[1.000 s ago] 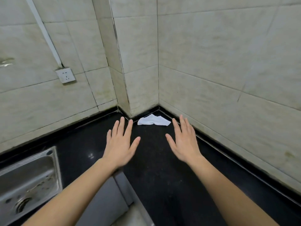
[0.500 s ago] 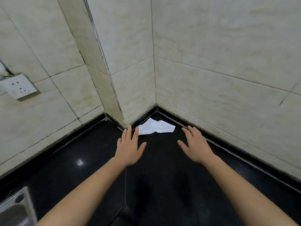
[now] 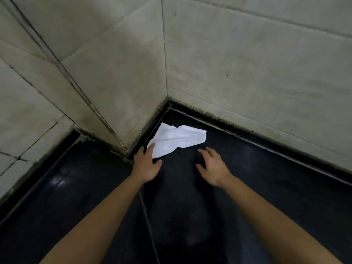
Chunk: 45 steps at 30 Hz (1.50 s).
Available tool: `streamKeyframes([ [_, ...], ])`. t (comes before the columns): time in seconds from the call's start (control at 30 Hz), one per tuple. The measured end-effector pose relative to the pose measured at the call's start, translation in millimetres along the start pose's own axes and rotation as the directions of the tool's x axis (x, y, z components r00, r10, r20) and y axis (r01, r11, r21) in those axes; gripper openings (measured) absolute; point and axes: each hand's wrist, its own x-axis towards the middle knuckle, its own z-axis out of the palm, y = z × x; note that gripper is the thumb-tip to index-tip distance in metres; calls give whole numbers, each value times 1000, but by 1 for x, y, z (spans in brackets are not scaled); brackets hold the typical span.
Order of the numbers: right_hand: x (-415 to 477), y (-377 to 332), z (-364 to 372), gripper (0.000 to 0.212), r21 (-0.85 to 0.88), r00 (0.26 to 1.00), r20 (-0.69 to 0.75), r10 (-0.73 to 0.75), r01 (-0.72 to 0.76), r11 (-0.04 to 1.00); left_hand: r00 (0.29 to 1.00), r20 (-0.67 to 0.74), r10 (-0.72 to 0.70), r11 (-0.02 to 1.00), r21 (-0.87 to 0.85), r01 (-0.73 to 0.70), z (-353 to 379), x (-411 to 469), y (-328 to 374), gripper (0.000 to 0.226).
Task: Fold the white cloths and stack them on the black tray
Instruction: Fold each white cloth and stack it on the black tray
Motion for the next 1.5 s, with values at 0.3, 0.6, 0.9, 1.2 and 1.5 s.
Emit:
streamKeyframes([
  [0.3,59,-16,19,67,-195,998,-14,-64,60,979,975,-116,189,972,-120,-202,36,5,-31,30],
  [0.6,-32,8,56,36,-231,993,-14,-118,111,967,984,108,140,984,97,-151,49,-81,-36,15],
  [0.9,-29,24,39,56,-202,989,-113,96,-117,972,975,-15,222,933,294,-208,47,-30,-10,60],
  [1.2,-84,52,42,8,242,972,14,234,-230,942,971,105,213,881,408,-238,64,-58,7,27],
  [1.5,-122,45,-38,7,528,993,-84,86,-29,849,992,-29,120,990,82,-117,-20,-102,44,10],
])
